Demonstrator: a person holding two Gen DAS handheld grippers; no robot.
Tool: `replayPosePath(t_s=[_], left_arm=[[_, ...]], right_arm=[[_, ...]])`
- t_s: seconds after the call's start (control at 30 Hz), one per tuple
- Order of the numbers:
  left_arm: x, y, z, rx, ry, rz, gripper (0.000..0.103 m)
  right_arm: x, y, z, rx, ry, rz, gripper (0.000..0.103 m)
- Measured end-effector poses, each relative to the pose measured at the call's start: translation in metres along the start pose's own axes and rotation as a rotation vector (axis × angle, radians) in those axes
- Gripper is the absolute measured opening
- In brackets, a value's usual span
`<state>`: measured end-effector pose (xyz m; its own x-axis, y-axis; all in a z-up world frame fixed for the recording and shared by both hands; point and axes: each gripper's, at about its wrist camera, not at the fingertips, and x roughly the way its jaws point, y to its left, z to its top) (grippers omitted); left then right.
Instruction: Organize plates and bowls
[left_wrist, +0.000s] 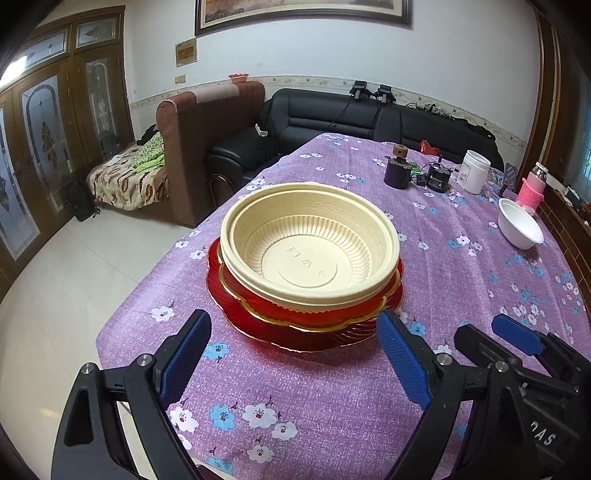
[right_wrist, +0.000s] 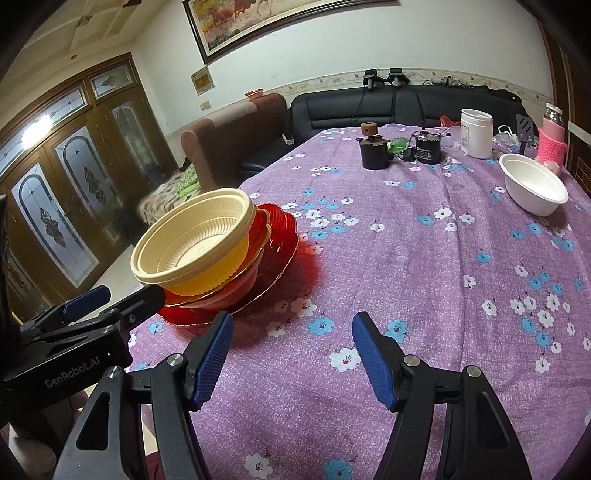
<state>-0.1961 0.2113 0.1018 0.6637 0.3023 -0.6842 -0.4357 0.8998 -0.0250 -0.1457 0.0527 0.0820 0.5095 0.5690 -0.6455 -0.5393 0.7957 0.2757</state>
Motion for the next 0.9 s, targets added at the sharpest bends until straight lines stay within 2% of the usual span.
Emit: replayPosePath(t_s=[0.13, 0.27, 0.4, 0.5, 0.63, 0.7, 0.8, 0.9], left_arm=[[-0.014, 0.000, 0.002, 0.007, -0.012, -0.039, 0.091], [-0.050, 0.004, 0.018, 0.037, -0.067, -0.119, 0.091], [-0.101, 0.008, 0.051, 0.104, -0.159, -0.164, 0.091], [-0.136, 0.009, 0.083, 0.152, -0.237, -0.171, 0.094], [-0.170, 0.005, 0.132, 0.175, -0.266, -0.269, 0.094], [-0.177, -0.001, 0.148, 0.176, -0.266, -0.300, 0.095], [-0.177, -0.015, 0.157, 0.177, -0.281, -0.320, 0.100], [-0.156, -0.032, 0.142, 0.174, -0.254, -0.366, 0.100]], right_arm=[[-0.017, -0.008, 0.006, 0.028, -0.016, -0.014, 0.071], [-0.060, -0.020, 0.028, 0.039, -0.048, -0.024, 0.071], [-0.122, -0.034, 0.071, 0.088, -0.079, 0.001, 0.071], [-0.184, -0.039, 0.114, 0.107, -0.159, -0.032, 0.073], [-0.257, -0.043, 0.174, 0.100, -0.265, -0.170, 0.082], [-0.286, -0.048, 0.203, 0.089, -0.288, -0.288, 0.085], [-0.302, -0.065, 0.228, 0.096, -0.273, -0.412, 0.090], [-0.283, -0.097, 0.228, 0.140, -0.199, -0.444, 0.092]])
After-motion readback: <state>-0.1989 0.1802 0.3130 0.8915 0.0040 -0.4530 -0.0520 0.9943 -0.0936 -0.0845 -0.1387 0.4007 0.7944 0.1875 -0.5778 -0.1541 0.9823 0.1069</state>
